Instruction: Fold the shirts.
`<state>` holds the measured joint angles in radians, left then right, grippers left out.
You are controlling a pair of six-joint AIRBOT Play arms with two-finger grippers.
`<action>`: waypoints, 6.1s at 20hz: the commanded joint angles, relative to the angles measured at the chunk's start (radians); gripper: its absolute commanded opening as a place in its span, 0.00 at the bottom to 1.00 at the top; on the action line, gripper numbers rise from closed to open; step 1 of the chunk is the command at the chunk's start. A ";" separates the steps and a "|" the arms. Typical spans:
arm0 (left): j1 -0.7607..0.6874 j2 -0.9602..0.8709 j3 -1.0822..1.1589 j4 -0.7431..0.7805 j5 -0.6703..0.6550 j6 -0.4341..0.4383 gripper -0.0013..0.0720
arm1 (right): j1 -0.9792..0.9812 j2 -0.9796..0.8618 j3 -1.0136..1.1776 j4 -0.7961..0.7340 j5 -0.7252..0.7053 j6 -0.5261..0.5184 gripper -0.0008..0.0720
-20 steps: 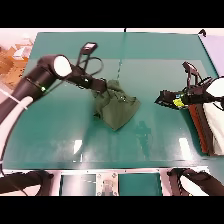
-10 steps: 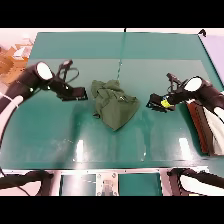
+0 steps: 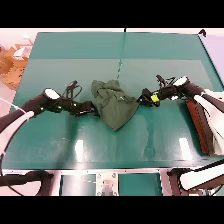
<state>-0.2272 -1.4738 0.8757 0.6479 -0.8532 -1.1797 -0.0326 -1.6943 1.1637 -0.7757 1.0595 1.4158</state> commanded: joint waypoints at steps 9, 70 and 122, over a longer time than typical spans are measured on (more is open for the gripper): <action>-0.070 -0.068 -0.006 -0.013 0.088 0.116 0.41 | -0.010 -0.042 0.031 0.055 0.014 -0.041 0.04; 0.391 0.395 0.827 0.259 -0.220 -0.100 0.05 | -0.521 0.606 0.326 0.468 0.143 -0.092 0.03; 0.288 0.297 -0.383 -0.007 -0.046 -0.045 0.80 | -0.550 0.361 -0.136 0.143 0.011 -0.291 0.41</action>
<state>0.0963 -1.1503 0.5846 0.7738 -1.0306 -1.2972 -0.5823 -1.3323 1.0271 -0.6323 1.0840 1.1240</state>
